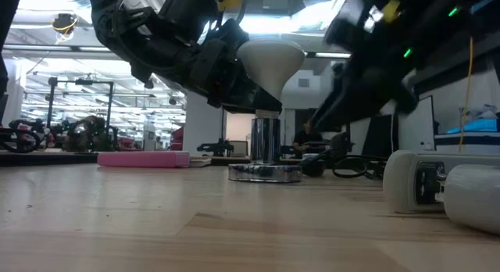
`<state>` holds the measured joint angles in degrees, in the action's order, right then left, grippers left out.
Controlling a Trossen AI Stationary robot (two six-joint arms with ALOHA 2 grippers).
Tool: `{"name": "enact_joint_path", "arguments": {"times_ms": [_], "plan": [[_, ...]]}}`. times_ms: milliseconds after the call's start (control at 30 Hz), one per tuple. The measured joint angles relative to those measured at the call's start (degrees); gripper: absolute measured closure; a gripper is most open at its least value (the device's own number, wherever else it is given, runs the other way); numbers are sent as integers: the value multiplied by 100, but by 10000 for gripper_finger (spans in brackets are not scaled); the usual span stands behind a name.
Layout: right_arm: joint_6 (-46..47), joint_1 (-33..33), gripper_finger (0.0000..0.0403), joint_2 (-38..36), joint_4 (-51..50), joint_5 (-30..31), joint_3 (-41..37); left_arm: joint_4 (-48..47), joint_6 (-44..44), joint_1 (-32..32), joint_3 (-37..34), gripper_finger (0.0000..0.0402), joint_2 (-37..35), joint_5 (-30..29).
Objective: Screw lightbulb
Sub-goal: Insert the lightbulb into the lamp
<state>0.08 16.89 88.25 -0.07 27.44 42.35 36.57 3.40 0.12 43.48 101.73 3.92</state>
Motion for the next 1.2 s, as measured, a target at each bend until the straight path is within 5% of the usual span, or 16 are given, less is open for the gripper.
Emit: {"name": "enact_joint_path", "arguments": {"times_ms": [367,567,1200], "plan": [[545,755,249,350,621,8,-2,44,-136,0,0,251,0,-7],[-232,745,249,838,1373,207,0,48,-199,-2,0,251,-1,-9],[-338,-186,249,1401,1650,-378,2,62,-188,-4,0,251,-1,-26]]}}
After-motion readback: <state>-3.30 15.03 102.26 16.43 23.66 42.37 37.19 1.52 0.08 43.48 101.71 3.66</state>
